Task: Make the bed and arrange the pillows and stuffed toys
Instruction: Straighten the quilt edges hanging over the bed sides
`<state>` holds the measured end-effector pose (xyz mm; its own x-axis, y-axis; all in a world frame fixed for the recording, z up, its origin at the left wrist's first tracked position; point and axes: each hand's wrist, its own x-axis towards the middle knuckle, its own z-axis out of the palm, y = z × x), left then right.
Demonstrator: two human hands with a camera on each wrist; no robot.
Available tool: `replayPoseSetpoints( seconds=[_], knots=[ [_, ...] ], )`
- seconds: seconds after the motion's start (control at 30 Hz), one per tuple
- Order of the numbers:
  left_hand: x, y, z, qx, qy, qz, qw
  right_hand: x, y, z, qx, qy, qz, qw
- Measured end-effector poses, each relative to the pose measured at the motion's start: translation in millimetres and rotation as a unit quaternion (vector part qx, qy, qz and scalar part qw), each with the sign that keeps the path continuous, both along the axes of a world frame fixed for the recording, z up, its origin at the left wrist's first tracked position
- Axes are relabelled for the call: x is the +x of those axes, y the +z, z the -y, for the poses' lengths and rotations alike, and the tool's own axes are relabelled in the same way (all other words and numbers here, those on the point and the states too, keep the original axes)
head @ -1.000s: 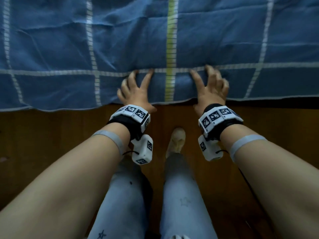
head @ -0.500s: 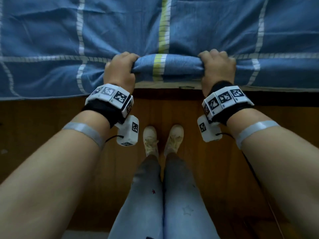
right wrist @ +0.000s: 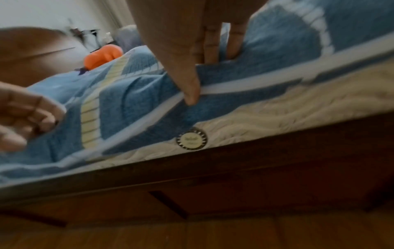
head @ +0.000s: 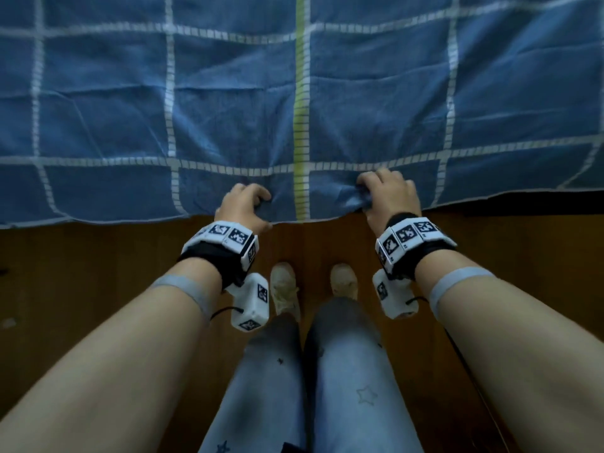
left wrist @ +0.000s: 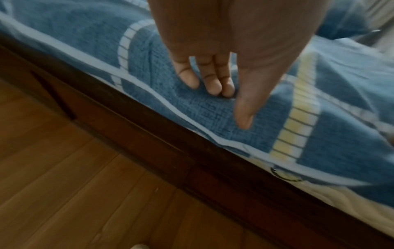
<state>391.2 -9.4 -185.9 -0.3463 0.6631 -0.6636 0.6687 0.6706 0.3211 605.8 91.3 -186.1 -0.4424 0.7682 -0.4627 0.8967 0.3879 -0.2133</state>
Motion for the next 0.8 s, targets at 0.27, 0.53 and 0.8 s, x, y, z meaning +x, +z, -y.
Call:
replayPoseSetpoints(
  seconds=[0.27,0.53,0.8],
  knots=[
    [121.1,12.5,-76.7,0.147,-0.063,-0.029,0.987,111.1,0.5,-56.3,0.026,-0.079,0.011,0.997],
    [244.0,-8.4,-141.1,0.054,-0.127,-0.108,0.985,214.7,-7.0,-109.1,-0.014,-0.022,0.042,0.999],
    [254.4,-15.3,-154.0,0.05,-0.051,-0.176,0.982,220.5,-17.7,-125.3,0.007,0.057,0.032,0.998]
  ],
)
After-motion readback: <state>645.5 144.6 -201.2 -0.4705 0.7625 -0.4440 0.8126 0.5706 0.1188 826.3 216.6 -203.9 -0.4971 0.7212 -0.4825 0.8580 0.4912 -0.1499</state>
